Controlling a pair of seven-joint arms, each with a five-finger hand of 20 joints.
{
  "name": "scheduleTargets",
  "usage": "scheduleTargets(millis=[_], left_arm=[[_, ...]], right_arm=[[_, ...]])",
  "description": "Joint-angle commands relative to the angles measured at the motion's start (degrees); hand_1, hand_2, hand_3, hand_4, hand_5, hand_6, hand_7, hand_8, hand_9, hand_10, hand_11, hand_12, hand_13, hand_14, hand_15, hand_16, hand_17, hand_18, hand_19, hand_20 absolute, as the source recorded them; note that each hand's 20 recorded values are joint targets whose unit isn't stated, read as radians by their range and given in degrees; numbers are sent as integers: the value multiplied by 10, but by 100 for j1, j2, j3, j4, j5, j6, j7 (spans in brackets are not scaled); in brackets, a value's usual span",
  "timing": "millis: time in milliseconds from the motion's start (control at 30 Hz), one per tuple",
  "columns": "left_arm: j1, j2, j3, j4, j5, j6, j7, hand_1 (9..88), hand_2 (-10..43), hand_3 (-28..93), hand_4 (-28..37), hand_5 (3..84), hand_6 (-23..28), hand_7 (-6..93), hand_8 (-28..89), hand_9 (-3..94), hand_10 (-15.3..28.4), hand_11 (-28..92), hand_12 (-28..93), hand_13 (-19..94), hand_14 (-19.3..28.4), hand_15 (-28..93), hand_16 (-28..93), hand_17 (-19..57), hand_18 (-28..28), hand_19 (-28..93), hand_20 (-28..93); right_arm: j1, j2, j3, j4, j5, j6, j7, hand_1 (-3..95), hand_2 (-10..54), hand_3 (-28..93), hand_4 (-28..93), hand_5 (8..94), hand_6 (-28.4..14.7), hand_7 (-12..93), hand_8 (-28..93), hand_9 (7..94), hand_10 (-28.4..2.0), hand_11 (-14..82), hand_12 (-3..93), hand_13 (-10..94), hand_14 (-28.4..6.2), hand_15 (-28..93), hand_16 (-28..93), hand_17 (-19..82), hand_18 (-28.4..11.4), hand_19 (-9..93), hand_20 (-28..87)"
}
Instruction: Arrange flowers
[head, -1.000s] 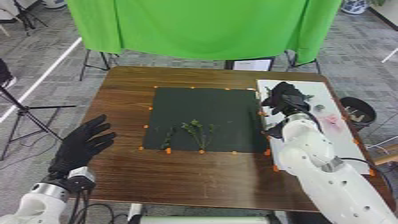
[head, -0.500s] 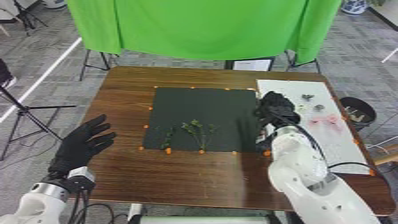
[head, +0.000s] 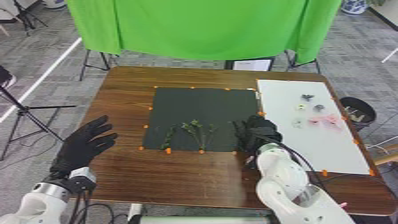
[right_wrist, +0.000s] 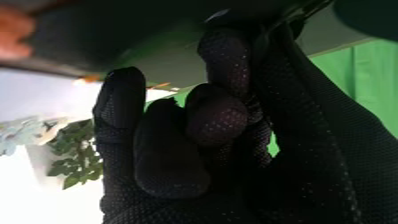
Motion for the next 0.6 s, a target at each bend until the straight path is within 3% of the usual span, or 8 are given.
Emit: scheduleTargets(millis=[33,600], left_arm=[[-7,-65,-2,32,9,-45,-61,255,-35,722,-283,305,57,222,-121,254,135,286,146,232,179,422,-48,-75,225,470,56],[8,-42,17,37,-6,-44,-34,254,-35,724,-283,306,58,220,-120,254,134,286,146,232,179,422,-48,-75,224,470,56]], right_arm=[[39,-268,-130,106,-40,115,-65,425,-95,858,-184,712,-18,545,240,815,-86,672,443,784,-71,903,328,356,-181,832,359],[-32,-459,-160,257,-79,35,-11,424,-95,854,-180,719,-14,536,236,820,-87,665,444,788,-70,897,330,359,-180,836,352]])
